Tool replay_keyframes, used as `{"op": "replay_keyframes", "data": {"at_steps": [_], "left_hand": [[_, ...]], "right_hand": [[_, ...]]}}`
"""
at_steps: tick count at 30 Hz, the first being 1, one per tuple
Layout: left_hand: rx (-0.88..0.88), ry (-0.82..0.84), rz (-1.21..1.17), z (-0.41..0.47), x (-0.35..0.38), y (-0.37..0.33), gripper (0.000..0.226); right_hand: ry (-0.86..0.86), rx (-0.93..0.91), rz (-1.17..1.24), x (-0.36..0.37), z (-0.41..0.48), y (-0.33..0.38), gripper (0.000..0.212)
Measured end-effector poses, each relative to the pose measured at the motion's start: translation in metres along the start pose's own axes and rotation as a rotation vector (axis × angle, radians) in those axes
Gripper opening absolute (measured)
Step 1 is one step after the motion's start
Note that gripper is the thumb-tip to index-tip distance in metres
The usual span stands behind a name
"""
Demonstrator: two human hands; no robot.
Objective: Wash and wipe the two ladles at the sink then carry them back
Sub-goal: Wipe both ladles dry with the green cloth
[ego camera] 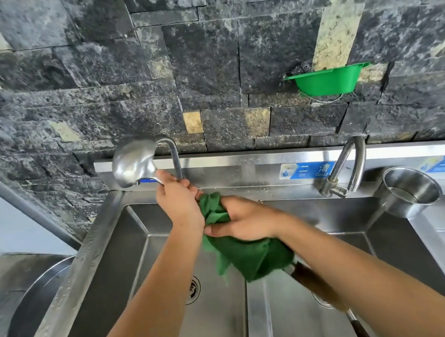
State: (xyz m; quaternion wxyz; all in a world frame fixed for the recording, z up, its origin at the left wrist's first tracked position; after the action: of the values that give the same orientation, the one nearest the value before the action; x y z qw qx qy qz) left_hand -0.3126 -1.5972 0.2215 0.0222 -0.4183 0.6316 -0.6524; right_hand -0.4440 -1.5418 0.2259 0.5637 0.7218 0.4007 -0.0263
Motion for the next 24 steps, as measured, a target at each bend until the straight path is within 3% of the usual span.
{"op": "replay_keyframes", "data": {"at_steps": [8, 13, 16, 19, 22, 24], "left_hand": [[0.047, -0.050, -0.077, 0.049, -0.016, -0.056, 0.038], [0.043, -0.005, -0.093, 0.043, -0.018, -0.051, 0.040], [0.032, 0.061, -0.120, 0.035, -0.013, -0.046, 0.043], [0.021, 0.133, -0.195, 0.033, -0.012, -0.053, 0.049], [-0.024, 0.249, -0.259, 0.015, 0.000, -0.042, 0.052], [-0.133, 0.372, -0.276, -0.012, 0.017, -0.017, 0.052]], "right_hand": [[0.178, 0.111, -0.002, -0.008, -0.055, -0.037, 0.027], [0.188, 0.187, -0.004, -0.018, -0.104, -0.053, 0.033], [0.278, 0.334, -0.134, -0.033, -0.146, -0.083, 0.027], [0.297, 0.530, -0.229, -0.059, -0.203, -0.127, 0.057], [-0.011, 0.501, 0.314, -0.082, -0.227, -0.164, 0.099], [-0.094, 0.423, 0.781, -0.075, -0.211, -0.165, 0.108]]}}
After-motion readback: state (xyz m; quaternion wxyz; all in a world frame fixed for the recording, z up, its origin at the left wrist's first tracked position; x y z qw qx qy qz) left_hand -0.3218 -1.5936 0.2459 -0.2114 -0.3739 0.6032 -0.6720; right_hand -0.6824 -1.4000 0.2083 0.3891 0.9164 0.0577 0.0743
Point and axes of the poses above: each hand's wrist, its own z-axis towards the middle knuckle, its own x-axis out of the palm, y = z × x, the point moved 3 cm from there along z, towards the middle knuckle, and after that the axes turned 12 degrees about x, right-handed, at the moved point
